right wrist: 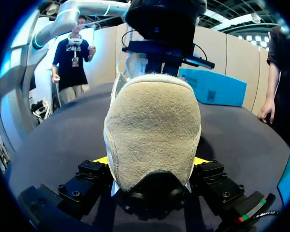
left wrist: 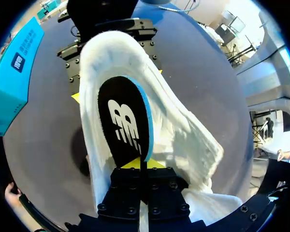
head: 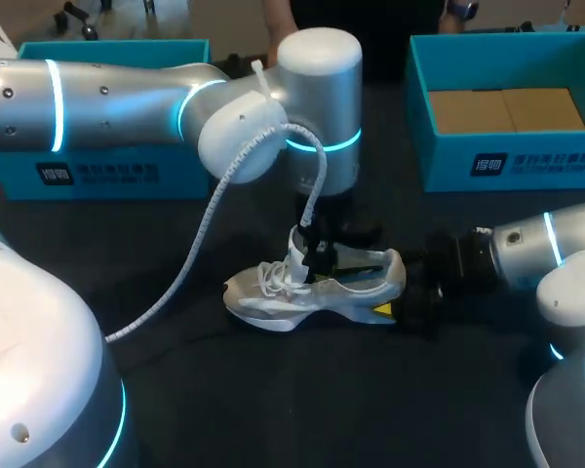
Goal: Take the shoe out of the shoebox, open the shoe tongue, remove and reinsert the insole, then place the shoe into the shoebox
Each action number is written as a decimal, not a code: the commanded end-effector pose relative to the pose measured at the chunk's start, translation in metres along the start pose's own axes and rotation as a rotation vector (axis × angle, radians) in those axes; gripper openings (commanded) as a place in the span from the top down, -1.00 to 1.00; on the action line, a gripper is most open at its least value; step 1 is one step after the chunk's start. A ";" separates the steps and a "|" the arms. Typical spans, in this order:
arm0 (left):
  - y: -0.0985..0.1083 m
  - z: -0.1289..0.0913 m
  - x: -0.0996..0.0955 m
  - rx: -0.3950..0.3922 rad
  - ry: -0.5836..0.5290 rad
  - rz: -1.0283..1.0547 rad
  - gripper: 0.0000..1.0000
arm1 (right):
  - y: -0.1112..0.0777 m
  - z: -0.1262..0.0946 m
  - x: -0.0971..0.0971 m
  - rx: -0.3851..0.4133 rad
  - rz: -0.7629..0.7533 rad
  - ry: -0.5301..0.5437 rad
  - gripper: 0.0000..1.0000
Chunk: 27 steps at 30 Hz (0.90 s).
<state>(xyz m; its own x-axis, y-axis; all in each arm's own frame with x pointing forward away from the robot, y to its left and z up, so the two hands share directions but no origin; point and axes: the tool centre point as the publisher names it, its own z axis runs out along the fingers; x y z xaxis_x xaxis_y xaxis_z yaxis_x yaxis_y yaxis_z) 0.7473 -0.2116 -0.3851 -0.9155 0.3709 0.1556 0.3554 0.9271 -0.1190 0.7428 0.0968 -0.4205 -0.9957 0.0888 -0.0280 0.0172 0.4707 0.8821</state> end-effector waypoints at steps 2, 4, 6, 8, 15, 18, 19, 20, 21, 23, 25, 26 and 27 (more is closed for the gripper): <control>0.010 -0.012 0.006 0.030 0.007 -0.003 1.00 | -0.003 0.000 0.000 0.004 0.000 -0.001 1.00; 0.010 -0.014 0.008 0.033 -0.001 -0.004 1.00 | -0.003 0.000 0.000 0.004 0.000 -0.001 1.00; 0.008 -0.015 0.011 0.020 -0.018 0.004 1.00 | -0.003 0.000 0.000 0.004 0.000 -0.001 1.00; 0.007 -0.015 0.013 0.009 -0.037 0.007 1.00 | -0.003 0.000 0.000 0.004 0.000 -0.001 1.00; 0.000 -0.017 0.012 -0.003 -0.055 0.012 1.00 | -0.003 0.000 0.000 0.004 0.000 -0.001 1.00; -0.004 -0.017 0.010 -0.006 -0.059 0.008 1.00 | -0.003 0.000 0.000 0.004 0.000 -0.001 1.00; -0.005 -0.017 0.009 -0.006 -0.059 0.006 1.00 | -0.003 0.000 0.000 0.004 0.000 -0.001 1.00; -0.007 -0.017 0.008 -0.009 -0.063 0.000 1.00 | -0.003 0.000 0.000 0.004 0.000 -0.001 1.00; -0.008 -0.016 0.007 -0.017 -0.068 -0.005 1.00 | -0.003 0.000 0.000 0.004 0.000 -0.001 1.00; -0.010 -0.016 0.006 -0.020 -0.074 -0.009 1.00 | -0.003 0.000 0.000 0.004 0.000 -0.001 1.00; -0.013 -0.015 0.007 -0.028 -0.090 -0.013 1.00 | -0.003 0.000 0.000 0.004 0.000 -0.001 1.00; -0.014 -0.015 0.007 -0.028 -0.090 -0.012 1.00 | -0.003 0.000 0.000 0.004 0.000 -0.001 1.00; -0.015 -0.015 0.008 -0.034 -0.100 -0.010 1.00 | -0.003 0.000 0.000 0.004 0.000 -0.001 1.00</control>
<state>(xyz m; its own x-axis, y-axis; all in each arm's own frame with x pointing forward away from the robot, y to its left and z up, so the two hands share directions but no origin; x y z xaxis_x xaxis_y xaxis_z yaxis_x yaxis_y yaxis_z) 0.7409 -0.2165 -0.3668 -0.9320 0.3562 0.0669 0.3490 0.9318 -0.0994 0.7427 0.0965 -0.4206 -0.9956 0.0888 -0.0281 0.0171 0.4711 0.8819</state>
